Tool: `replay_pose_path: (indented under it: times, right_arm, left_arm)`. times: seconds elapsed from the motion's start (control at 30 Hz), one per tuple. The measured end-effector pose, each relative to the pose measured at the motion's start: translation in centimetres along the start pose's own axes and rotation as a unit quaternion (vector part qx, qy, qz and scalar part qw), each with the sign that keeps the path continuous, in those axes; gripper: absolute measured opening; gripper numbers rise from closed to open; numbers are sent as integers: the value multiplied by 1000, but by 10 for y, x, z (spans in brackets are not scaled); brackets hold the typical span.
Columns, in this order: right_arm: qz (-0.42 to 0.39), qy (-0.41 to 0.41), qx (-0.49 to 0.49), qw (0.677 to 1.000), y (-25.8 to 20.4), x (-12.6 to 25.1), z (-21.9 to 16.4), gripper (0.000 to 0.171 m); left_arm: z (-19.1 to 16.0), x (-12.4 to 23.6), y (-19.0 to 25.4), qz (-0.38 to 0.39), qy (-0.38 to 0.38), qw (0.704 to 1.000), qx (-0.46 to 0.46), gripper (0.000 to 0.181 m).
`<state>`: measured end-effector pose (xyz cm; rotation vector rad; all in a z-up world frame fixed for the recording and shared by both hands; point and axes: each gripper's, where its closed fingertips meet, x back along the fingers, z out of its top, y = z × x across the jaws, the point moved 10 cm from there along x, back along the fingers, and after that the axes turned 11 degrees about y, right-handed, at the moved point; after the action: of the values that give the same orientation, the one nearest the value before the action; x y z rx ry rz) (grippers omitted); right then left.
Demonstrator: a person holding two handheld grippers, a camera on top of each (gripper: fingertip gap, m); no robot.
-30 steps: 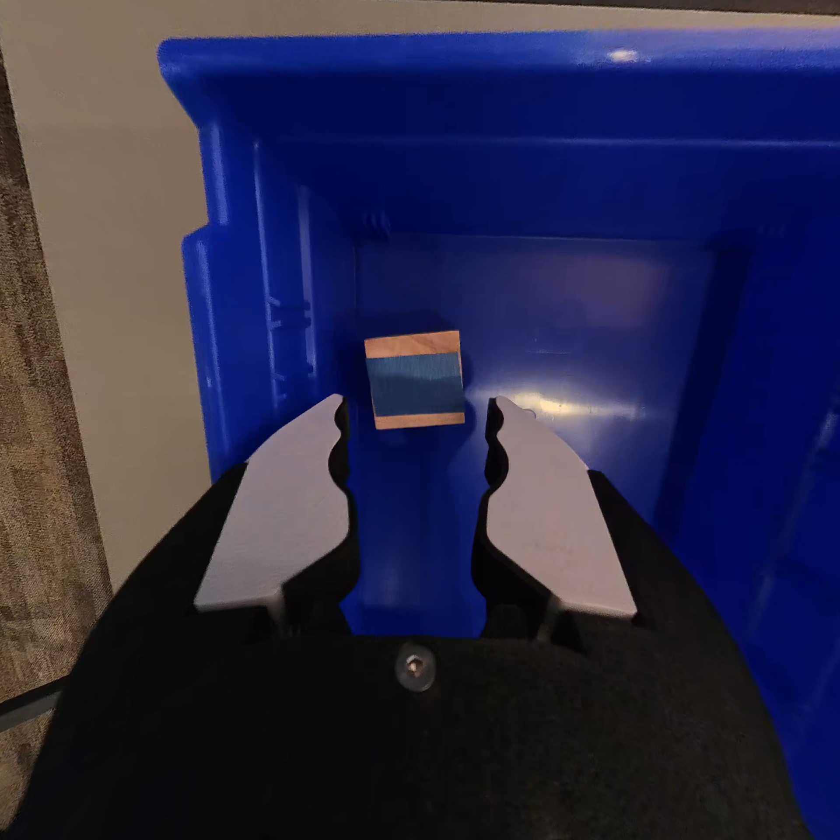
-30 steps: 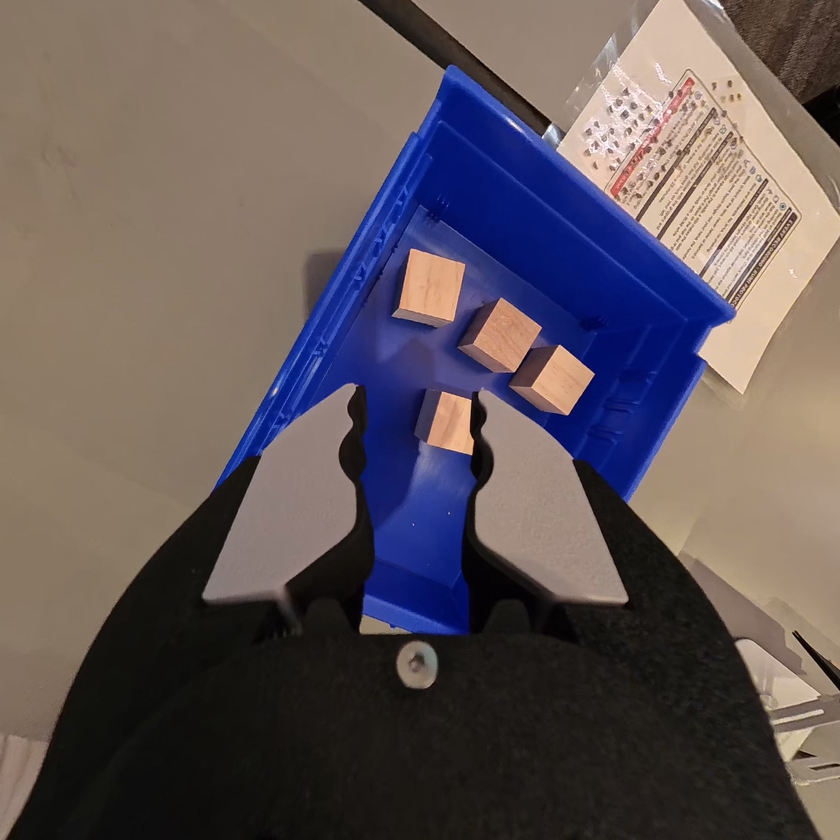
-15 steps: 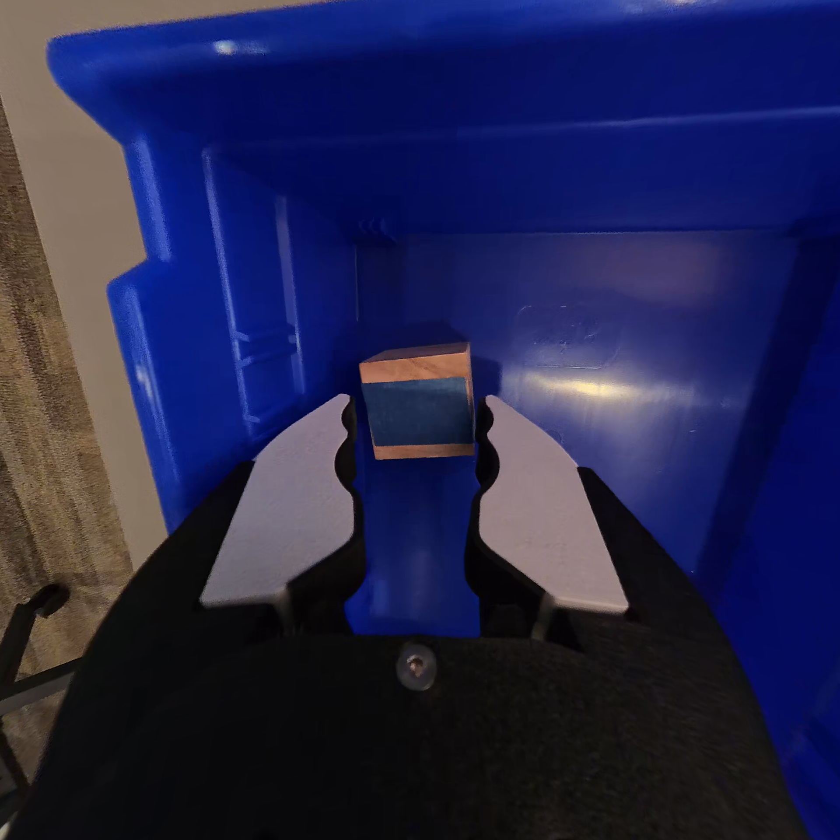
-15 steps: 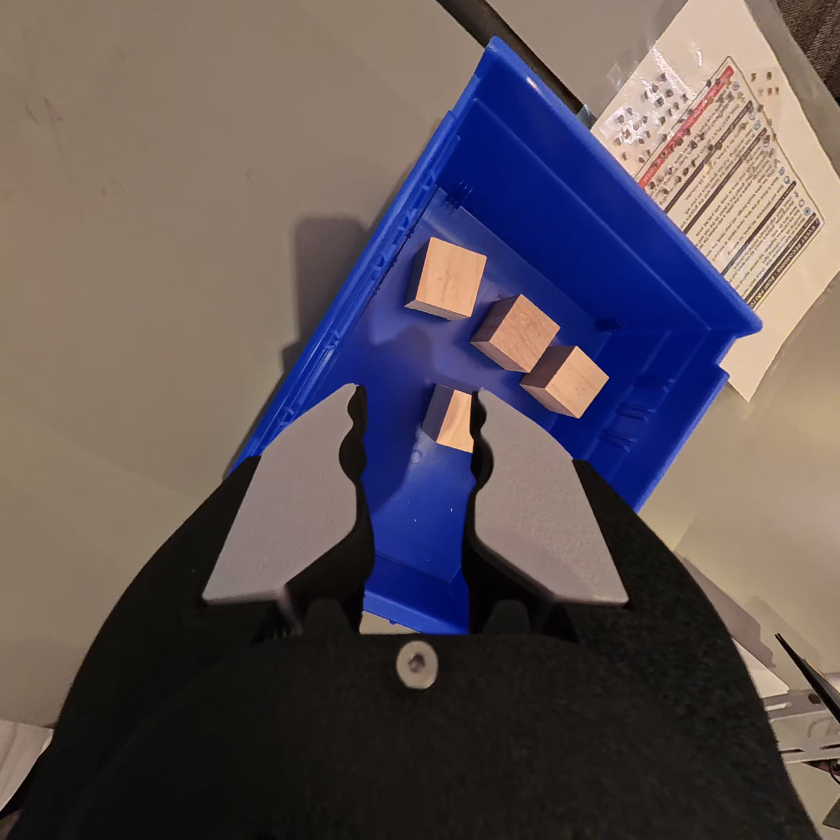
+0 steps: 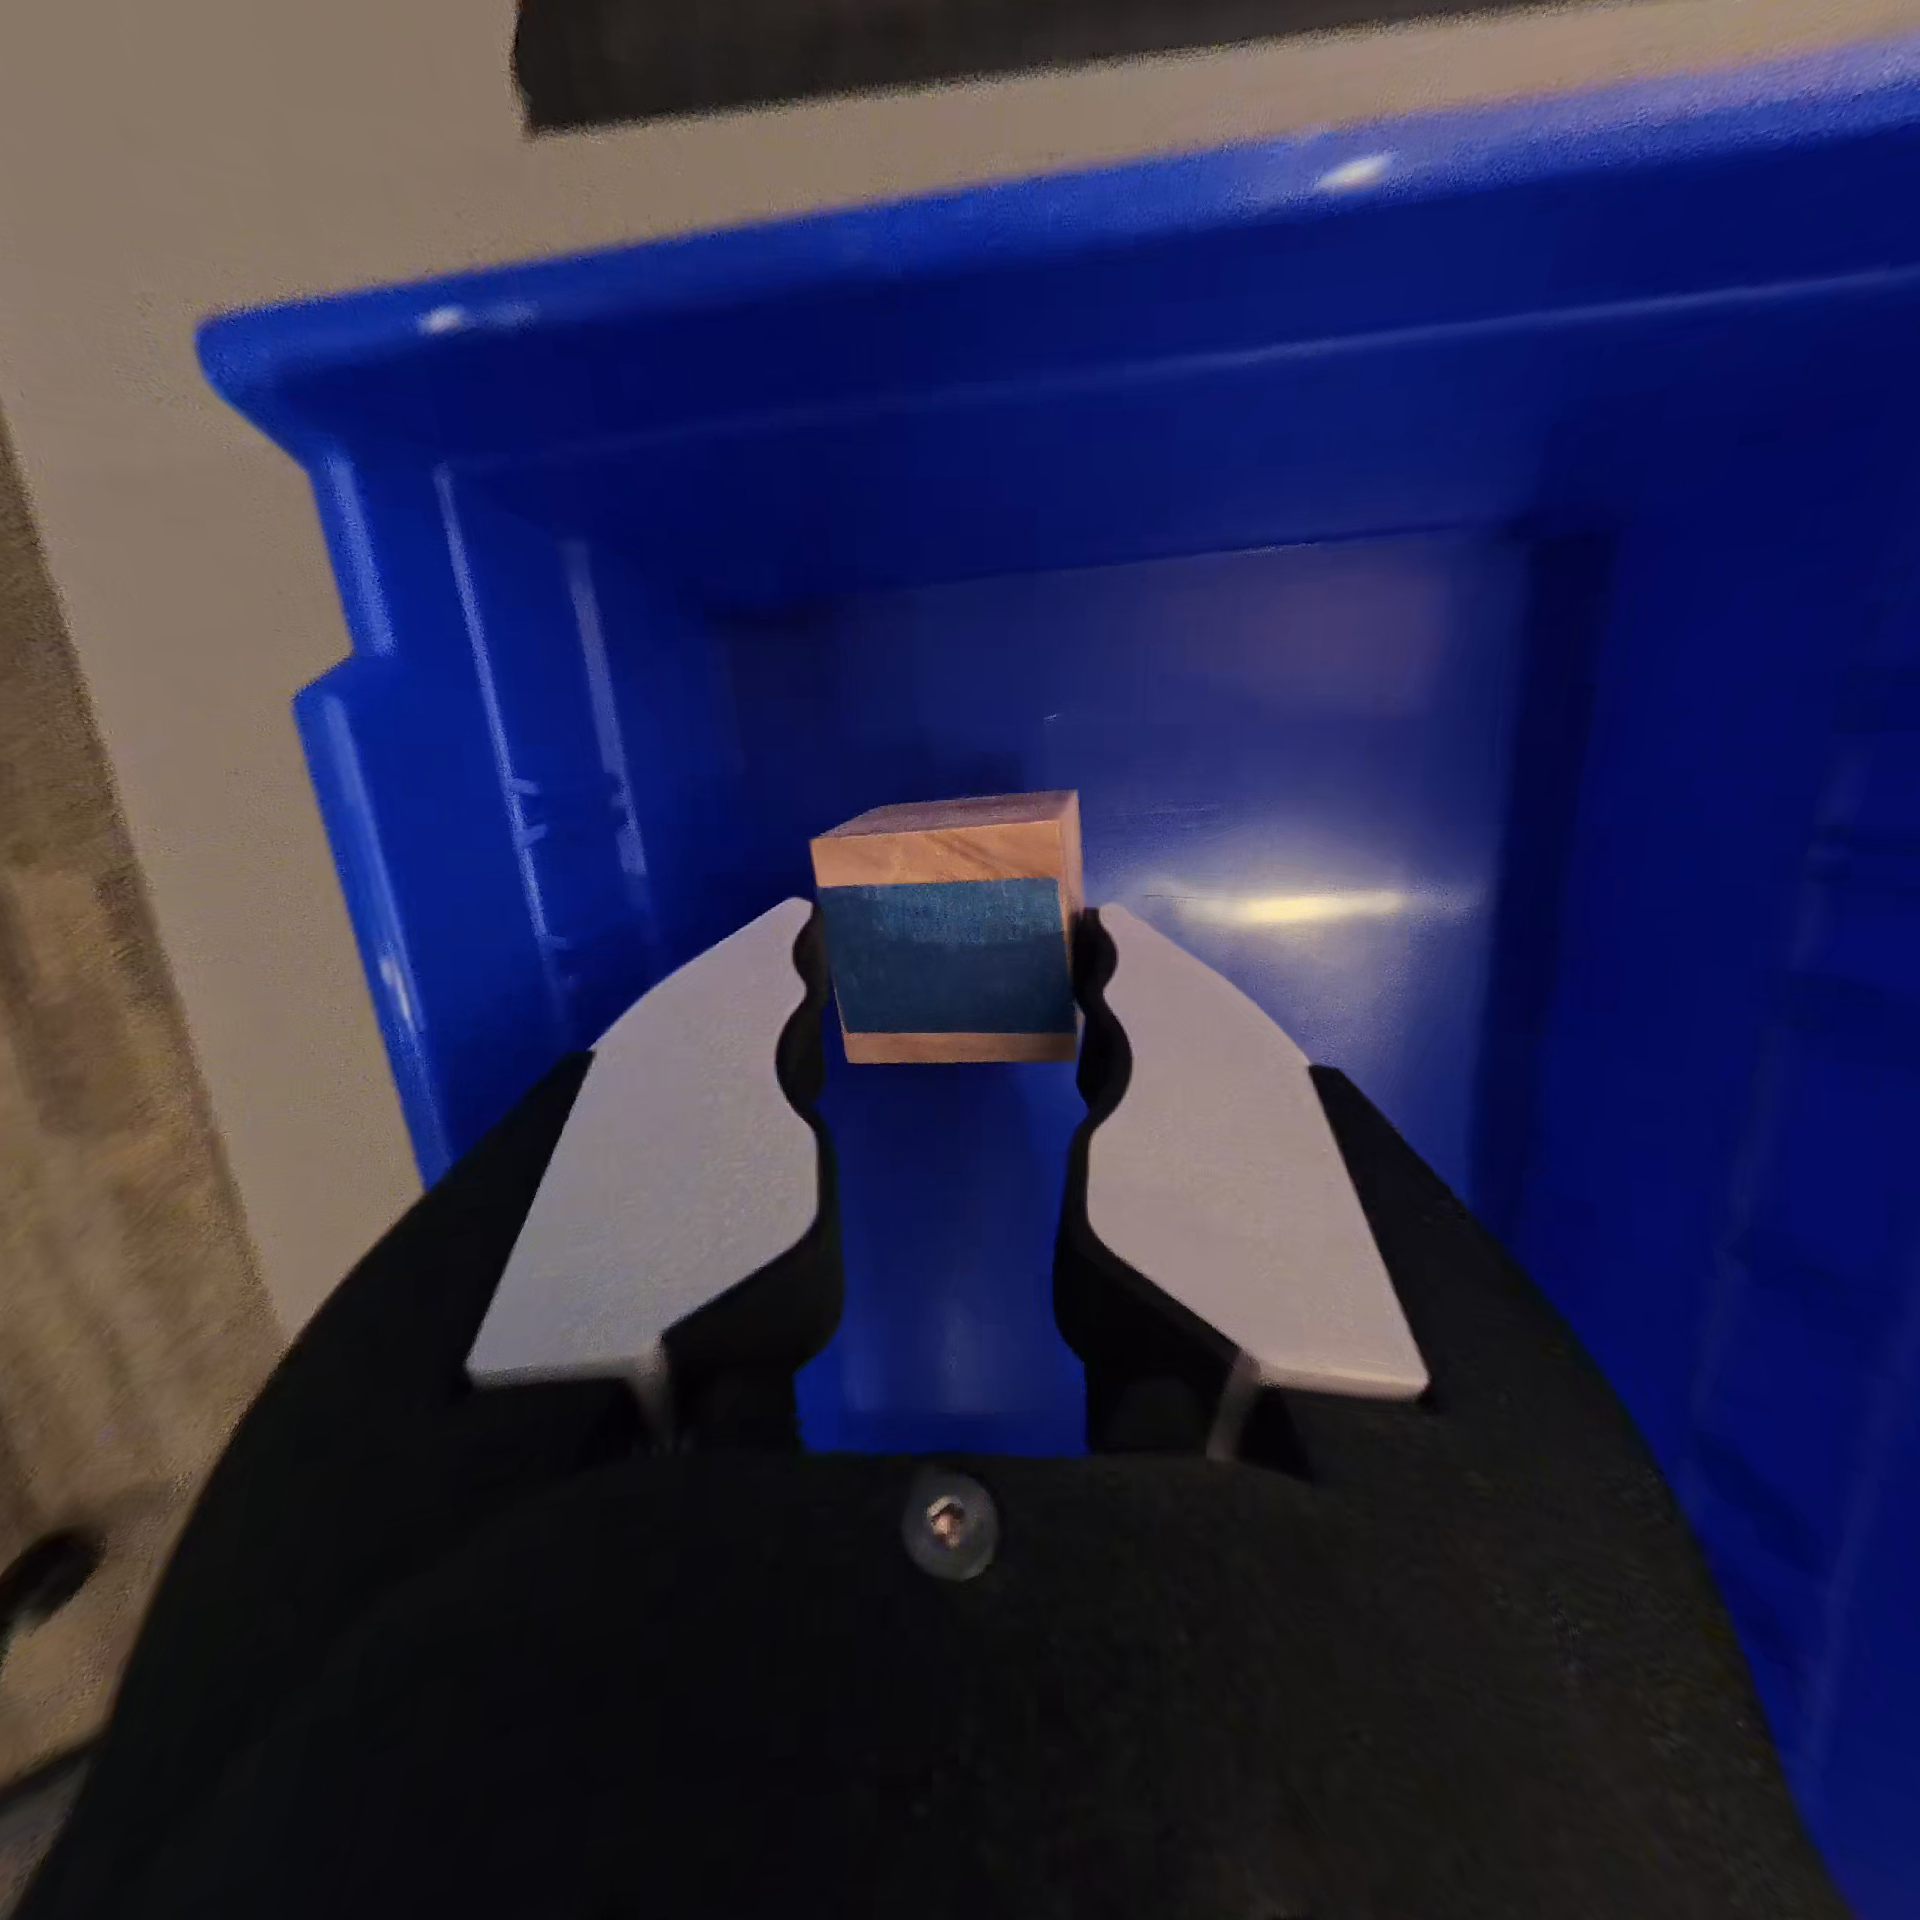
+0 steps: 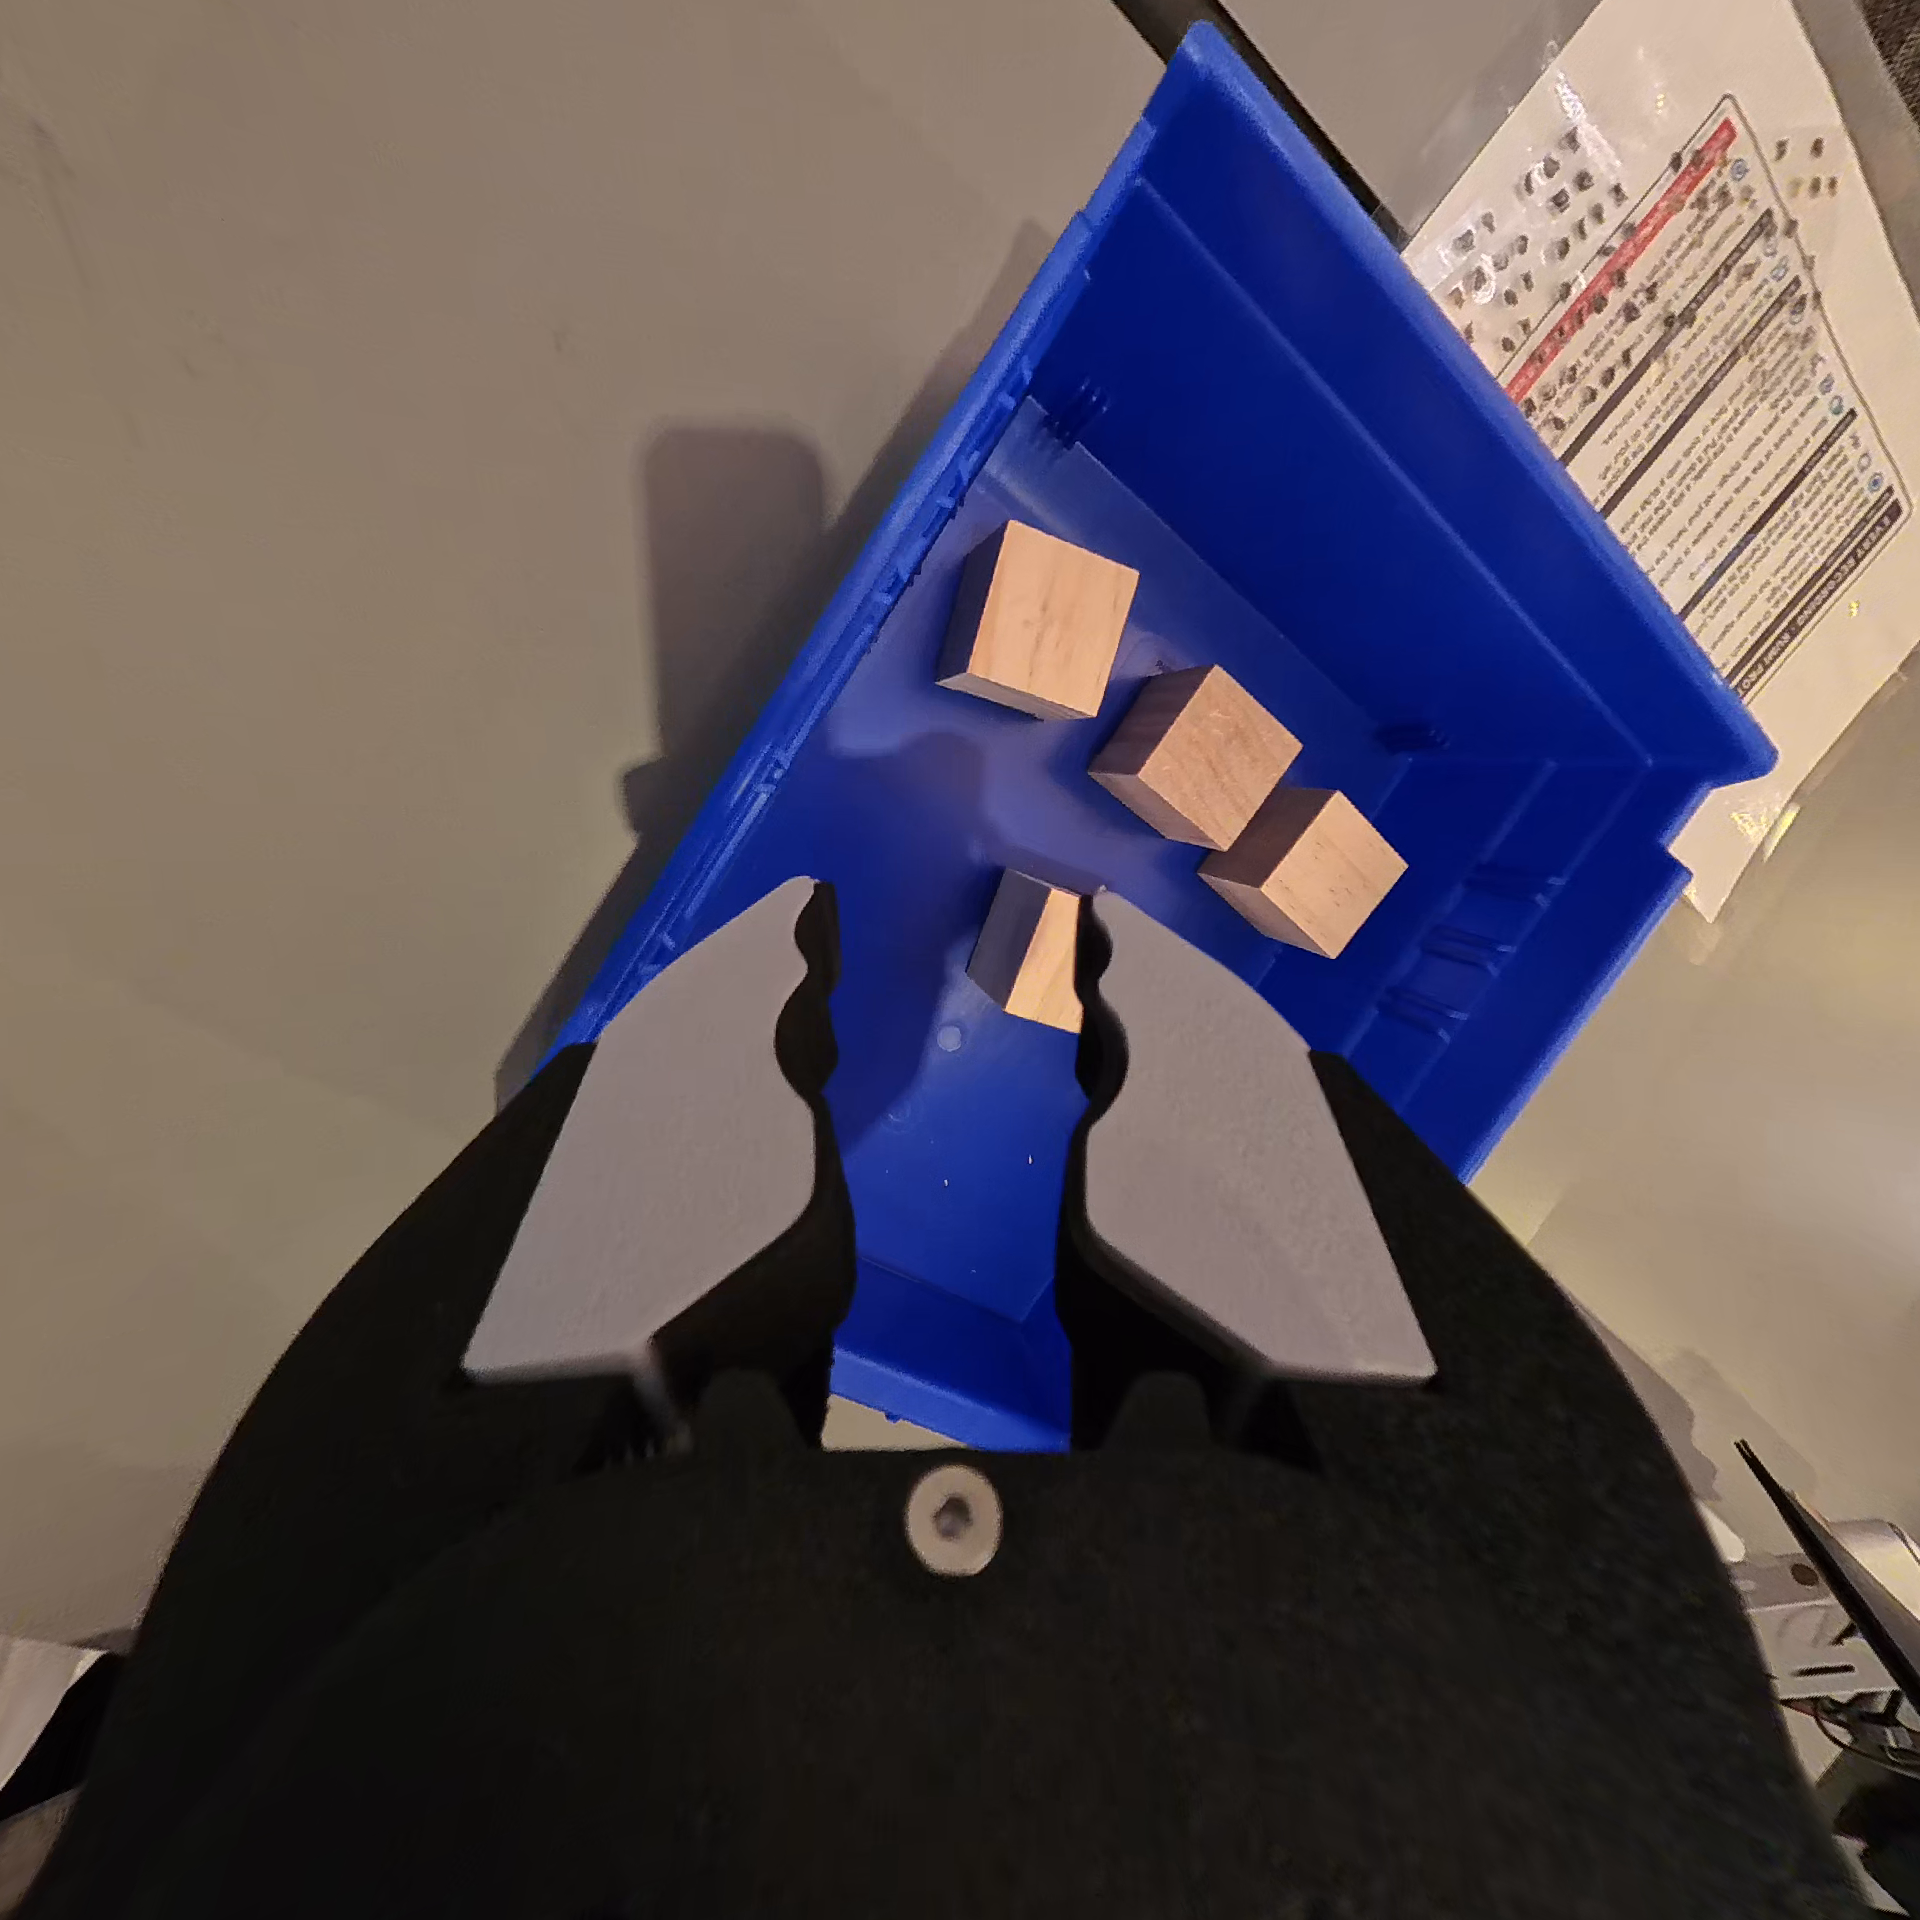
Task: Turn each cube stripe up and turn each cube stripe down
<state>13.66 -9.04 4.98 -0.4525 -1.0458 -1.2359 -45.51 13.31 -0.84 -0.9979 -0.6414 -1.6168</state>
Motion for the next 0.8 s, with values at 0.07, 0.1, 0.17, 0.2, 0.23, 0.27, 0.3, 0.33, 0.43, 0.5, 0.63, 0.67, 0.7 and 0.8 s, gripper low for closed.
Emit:
replay_pose_path:
  times: [0.07, 0.1, 0.17, 0.2, 0.23, 0.27, 0.3, 0.33, 0.43, 0.5, 0.63, 0.67, 0.7, 0.8]
  right_arm:
    - [-5, 7, 7, 1000, -2, 2, 2, 43]
    - [-8, 13, 11, 1000, -3, 3, 4, 43]
    - [-18, 37, 24, 999, -8, 8, 10, 42]
    - [-23, 57, 34, 998, -12, 11, 15, 42]
    - [-25, 83, 50, 995, -18, 15, 21, 42]
    - [-26, 120, 75, 990, -25, 19, 28, 43]
    - [-27, 168, 109, 979, -36, 24, 37, 45]
    - [-25, 222, 146, 964, -50, 29, 46, 47]
    - [27, 368, 223, 902, -102, 44, 65, 68]
    - [80, 441, 241, 861, -136, 51, 70, 83]
    - [114, 518, 261, 806, -178, 58, 70, 84]
    - [97, 530, 264, 800, -182, 59, 70, 82]
    - [85, 540, 267, 794, -185, 61, 69, 80]
    - [83, 567, 268, 775, -191, 64, 66, 72]
  left_arm:
    - [4, 18, 3, -68, 47, 996, 14, 46]
    - [7, 29, 5, -110, 73, 991, 21, 46]
    - [11, 55, 12, -208, 134, 968, 30, 46]
    - [13, 69, 18, -264, 163, 950, 29, 46]
    - [14, 84, 27, -321, 191, 927, 22, 46]
    - [15, 98, 37, -374, 215, 902, 12, 46]
    - [16, 112, 49, -422, 234, 876, 1, 46]
    - [16, 125, 62, -466, 249, 849, -12, 46]
    - [17, 151, 107, -573, 276, 770, -41, 46]
    - [14, 158, 139, -643, 263, 718, -45, 46]
    - [4, 156, 197, -730, 203, 651, -47, 46]
    - [0, 154, 209, -736, 190, 648, -56, 46]
    - [-4, 153, 221, -737, 179, 648, -68, 46]
    - [-12, 152, 244, -742, 167, 644, -85, 46]
